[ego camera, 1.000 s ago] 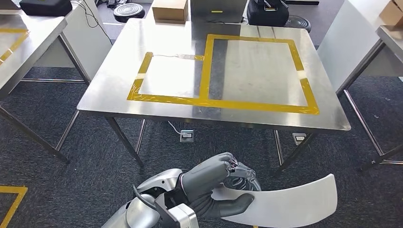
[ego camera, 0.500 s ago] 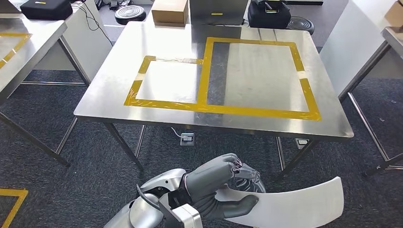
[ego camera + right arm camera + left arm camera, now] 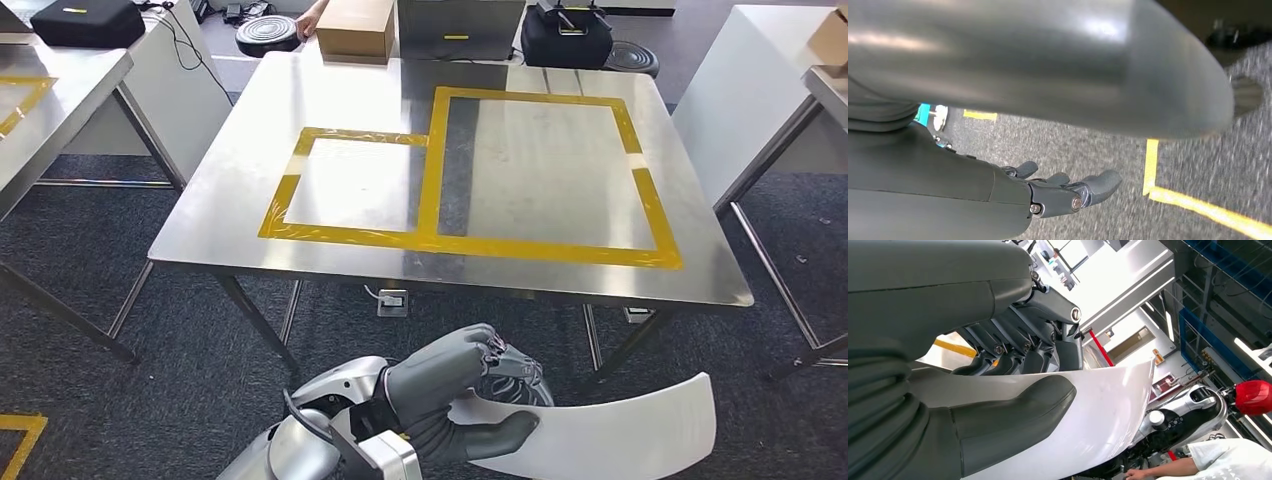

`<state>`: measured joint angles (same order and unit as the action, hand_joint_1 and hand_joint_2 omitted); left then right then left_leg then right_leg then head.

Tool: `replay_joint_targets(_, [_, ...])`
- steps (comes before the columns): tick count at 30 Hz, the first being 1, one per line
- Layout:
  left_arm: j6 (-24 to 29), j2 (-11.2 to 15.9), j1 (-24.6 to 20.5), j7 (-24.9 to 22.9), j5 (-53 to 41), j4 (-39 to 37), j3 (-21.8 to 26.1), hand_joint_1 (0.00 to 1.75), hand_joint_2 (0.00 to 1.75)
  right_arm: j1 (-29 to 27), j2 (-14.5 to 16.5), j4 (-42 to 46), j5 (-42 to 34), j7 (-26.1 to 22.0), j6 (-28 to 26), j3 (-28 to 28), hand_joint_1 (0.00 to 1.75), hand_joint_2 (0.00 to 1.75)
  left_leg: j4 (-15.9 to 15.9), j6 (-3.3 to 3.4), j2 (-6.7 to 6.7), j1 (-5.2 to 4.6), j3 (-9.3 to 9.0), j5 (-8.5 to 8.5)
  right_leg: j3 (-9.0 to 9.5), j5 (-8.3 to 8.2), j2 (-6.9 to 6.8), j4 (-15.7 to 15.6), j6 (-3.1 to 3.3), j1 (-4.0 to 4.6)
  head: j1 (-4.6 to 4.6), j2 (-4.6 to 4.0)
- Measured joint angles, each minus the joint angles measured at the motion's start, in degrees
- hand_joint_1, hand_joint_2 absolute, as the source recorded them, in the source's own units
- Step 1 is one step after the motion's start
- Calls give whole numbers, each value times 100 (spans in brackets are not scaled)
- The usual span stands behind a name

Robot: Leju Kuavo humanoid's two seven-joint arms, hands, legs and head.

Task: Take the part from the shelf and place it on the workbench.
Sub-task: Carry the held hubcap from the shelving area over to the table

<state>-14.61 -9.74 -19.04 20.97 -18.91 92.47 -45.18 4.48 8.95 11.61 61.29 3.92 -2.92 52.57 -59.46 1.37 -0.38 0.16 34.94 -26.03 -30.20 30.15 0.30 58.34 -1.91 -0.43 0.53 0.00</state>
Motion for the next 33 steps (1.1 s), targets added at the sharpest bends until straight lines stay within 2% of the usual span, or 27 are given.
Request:
replay_joint_targets(2, [-5,-24,-7,2,0,3,-1,175,175,14,0,0,-3,-8,1,1,0,0,27,64,9,27,-55,-21,-150,174,-3,345,-62,-17,-23,0])
replay_joint_targets(4, [-32,-41,-11,2,0,-11,-5,175,175,12,1,-1,-11,-8,2,2,0,0,28,98,21,27,-89,-65,-590,462,-6,1100,-108,-32,-46,0])
replay_joint_targets(5, [-48,-43,-10,2,0,-24,-9,175,175,7,1,-1,-16,-3,2,2,0,0,27,103,20,26,-106,-87,-820,541,-6,1436,-123,-38,-50,0])
replay_joint_targets(6, [-61,-43,-8,3,0,-37,-14,175,175,0,1,-1,-21,1,2,3,0,0,27,101,14,25,-128,-112,-977,513,-6,1606,-130,-41,-51,0])
replay_joint_targets(7, [-68,-43,-8,3,0,-47,-19,175,175,-6,0,-1,-24,5,2,4,0,0,26,94,8,25,-160,-138,-1019,364,-6,1546,-128,-43,-54,0])
replay_joint_targets(8, [-69,-45,-8,4,0,-52,-23,175,175,-10,0,-1,-26,5,2,5,0,0,26,83,2,25,-202,-167,-945,127,-7,1270,-118,-44,-55,0])
replay_joint_targets(9, [-69,-50,-10,4,0,-54,-28,175,175,-11,-1,-1,-26,5,2,5,0,0,27,65,-1,25,-244,-200,-792,-143,-10,851,-99,-44,-58,0])
replay_joint_targets(10, [-69,-55,-13,6,0,-54,-34,175,175,-9,-1,-1,-26,5,2,8,0,0,24,37,-3,15,-281,-236,-639,-323,-13,471,-74,-31,-61,0])
replay_joint_targets(11, [-69,-60,-16,8,1,-54,-40,175,175,-4,-1,-1,-26,5,2,12,0,0,24,6,-4,5,-307,-268,-522,-429,-14,192,-41,-17,-61,0])
replay_joint_targets(12, [-69,-63,-18,9,1,-54,-45,175,175,0,0,-1,-26,7,2,17,0,0,27,-29,-4,-2,-323,-297,-461,-450,-14,46,-5,-1,-62,0])
replay_joint_targets(15, [-69,-80,-24,9,2,-50,-49,175,175,4,2,-1,-25,36,2,37,0,0,50,-129,0,3,-373,-351,-419,-398,-8,4,106,11,-60,0])
replay_joint_targets(17, [-69,-95,-42,7,3,-37,-51,175,175,4,4,-1,-15,67,2,43,0,0,-201,-189,8,8,-282,-489,-350,-386,-12,-36,181,-16,-44,0])
replay_joint_targets(18, [-69,-95,-50,-3,3,-31,-53,175,175,5,5,-1,-10,79,1,44,0,0,-513,-213,10,14,-128,-628,-314,-369,-16,-47,213,-22,-33,0])
replay_joint_targets(20, [-69,-82,-55,-27,4,-27,-55,175,175,8,5,-1,1,87,1,44,0,0,-1288,-245,12,17,314,-915,-257,-315,-18,-47,253,-14,-16,0])
replay_joint_targets(21, [-69,-72,-51,-37,4,-27,-55,175,175,7,4,-1,4,87,1,44,0,0,-1535,-251,12,17,486,-943,-227,-287,-15,-46,257,-10,-15,0])
replay_joint_targets(22, [-69,-64,-48,-41,4,-27,-55,175,175,4,4,-1,8,81,1,44,0,0,-1580,-250,12,17,563,-857,-192,-258,-11,-45,256,-7,-12,0])
replay_joint_targets(23, [-69,-57,-47,-41,4,-27,-55,175,175,1,5,-1,13,76,1,44,0,0,-1398,-240,12,17,528,-662,-148,-227,-5,-44,248,-6,-10,0])
replay_joint_targets(25, [-69,-44,-46,-24,4,-28,-55,175,175,-2,8,-1,31,68,1,45,0,0,-621,-193,13,10,233,-177,-48,-156,6,-37,213,4,-2,0])
replay_joint_targets(26, [-67,-39,-47,-1,2,-31,-55,175,175,0,9,-1,40,68,1,45,0,0,-284,-162,12,6,91,-27,-16,-118,10,-30,185,14,3,0])
replay_joint_targets(27, [-61,-34,-47,31,-4,-36,-56,175,175,4,10,-1,49,69,1,45,0,0,-73,-133,10,0,2,40,2,-88,11,-25,154,23,2,0])
replay_joint_targets(28, [-45,-32,-47,78,-21,-43,-56,175,175,10,9,-1,55,70,1,45,0,0,2,-114,4,-6,-30,38,6,-62,9,-16,138,34,0,0])
replay_joint_targets(31, [111,-43,-57,302,-160,-64,-57,175,175,26,8,-1,84,70,2,46,0,0,21,-83,-14,-12,-33,33,20,-48,0,-32,171,37,-9,0])
replay_joint_targets(33, [369,-61,-76,514,-363,-89,-57,175,175,28,8,-1,106,66,2,46,0,0,21,-58,-15,-16,-35,16,43,-55,1,-72,165,36,-11,0])
